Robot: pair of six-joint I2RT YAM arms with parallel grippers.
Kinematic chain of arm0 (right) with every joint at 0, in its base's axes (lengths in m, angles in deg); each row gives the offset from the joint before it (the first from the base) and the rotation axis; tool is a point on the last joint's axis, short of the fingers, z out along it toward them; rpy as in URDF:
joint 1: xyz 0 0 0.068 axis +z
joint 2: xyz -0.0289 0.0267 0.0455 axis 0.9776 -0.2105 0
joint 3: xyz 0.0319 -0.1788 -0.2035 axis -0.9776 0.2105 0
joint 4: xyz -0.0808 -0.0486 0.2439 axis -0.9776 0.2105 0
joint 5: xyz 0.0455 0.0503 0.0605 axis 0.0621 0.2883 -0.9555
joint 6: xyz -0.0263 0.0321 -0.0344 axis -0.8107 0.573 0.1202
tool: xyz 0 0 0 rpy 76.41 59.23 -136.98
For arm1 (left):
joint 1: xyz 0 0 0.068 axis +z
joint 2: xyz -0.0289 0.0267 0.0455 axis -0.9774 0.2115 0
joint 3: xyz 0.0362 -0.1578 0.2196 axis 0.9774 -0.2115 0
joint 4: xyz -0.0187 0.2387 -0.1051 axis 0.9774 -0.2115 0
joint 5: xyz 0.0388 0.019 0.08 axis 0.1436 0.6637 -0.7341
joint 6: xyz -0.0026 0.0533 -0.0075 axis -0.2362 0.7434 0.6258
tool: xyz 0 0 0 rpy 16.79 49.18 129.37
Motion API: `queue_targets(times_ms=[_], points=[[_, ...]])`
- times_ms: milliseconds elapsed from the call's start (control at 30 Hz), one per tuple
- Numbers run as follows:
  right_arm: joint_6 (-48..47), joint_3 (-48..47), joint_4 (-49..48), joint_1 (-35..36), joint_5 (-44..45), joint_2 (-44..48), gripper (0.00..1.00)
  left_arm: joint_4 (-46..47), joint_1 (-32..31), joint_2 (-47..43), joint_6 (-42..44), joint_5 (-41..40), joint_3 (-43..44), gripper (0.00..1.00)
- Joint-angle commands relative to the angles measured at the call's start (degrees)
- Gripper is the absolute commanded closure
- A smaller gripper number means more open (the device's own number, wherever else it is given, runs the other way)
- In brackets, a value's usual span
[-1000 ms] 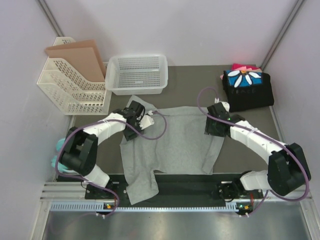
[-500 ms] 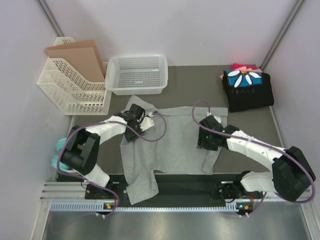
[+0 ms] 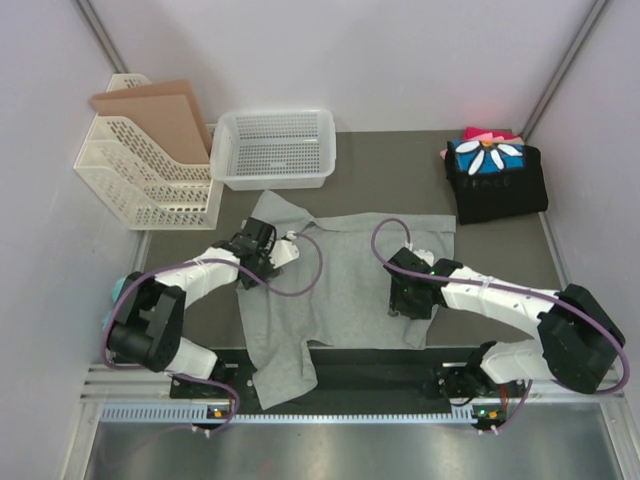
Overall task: Fold and stack the t-shirts
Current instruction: Flatten out the tshirt, then grap the side of the flattened tshirt furthest away from the robot with both arms
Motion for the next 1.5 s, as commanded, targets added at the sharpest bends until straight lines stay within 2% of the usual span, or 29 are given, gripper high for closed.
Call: queue_targets(times_ms=[0, 100, 233, 700, 867, 1067, 1233, 1333, 1433, 1467], points=[[0.9, 0.8, 0.8, 0.5, 1.7, -0.8, 0.49, 0.8, 10.0, 2.2, 8.4, -2.4, -3.3, 0.35], [0.9, 1.3, 1.0, 0.5, 1.8, -0.2, 0.49, 1.3, 16.3, 3.4, 12.8, -2.3, -1.3, 0.36], [1.0, 2.0, 1.8, 0.5, 2.1, 0.6, 0.49, 2.2, 20.3, 4.9, 15.6, -2.9, 1.3, 0.36], [2.9, 8.7, 3.5, 0.5, 2.9, 3.8, 0.50, -9.1, 19.7, -3.8, 13.3, 3.0, 7.0, 0.36], [3.3, 7.4, 8.8, 0.5, 3.7, 5.8, 0.51, -10.9, 19.1, -5.9, 12.8, 3.9, 8.4, 0.35], [6.6, -1.8, 21.2, 0.5, 7.4, 12.2, 0.49, -10.9, 19.1, -6.4, 13.2, 4.1, 7.7, 0.36], [5.2, -11.0, 30.5, 0.5, 13.4, 11.6, 0.47, -12.7, 18.8, -7.3, 11.2, 6.7, 10.7, 0.35], [1.5, -16.2, 28.3, -1.2, 16.1, 8.3, 0.46, -14.1, 18.4, -7.3, 9.7, 8.0, 13.5, 0.35], [-5.5, -21.4, 21.4, -7.7, 15.3, 2.1, 0.46, -14.2, 18.4, -7.3, 7.5, 9.4, 15.9, 0.35], [-8.6, -22.6, 17.9, -12.2, 14.9, 0.3, 0.46, -14.3, 18.4, -7.3, 6.9, 9.8, 17.3, 0.35]])
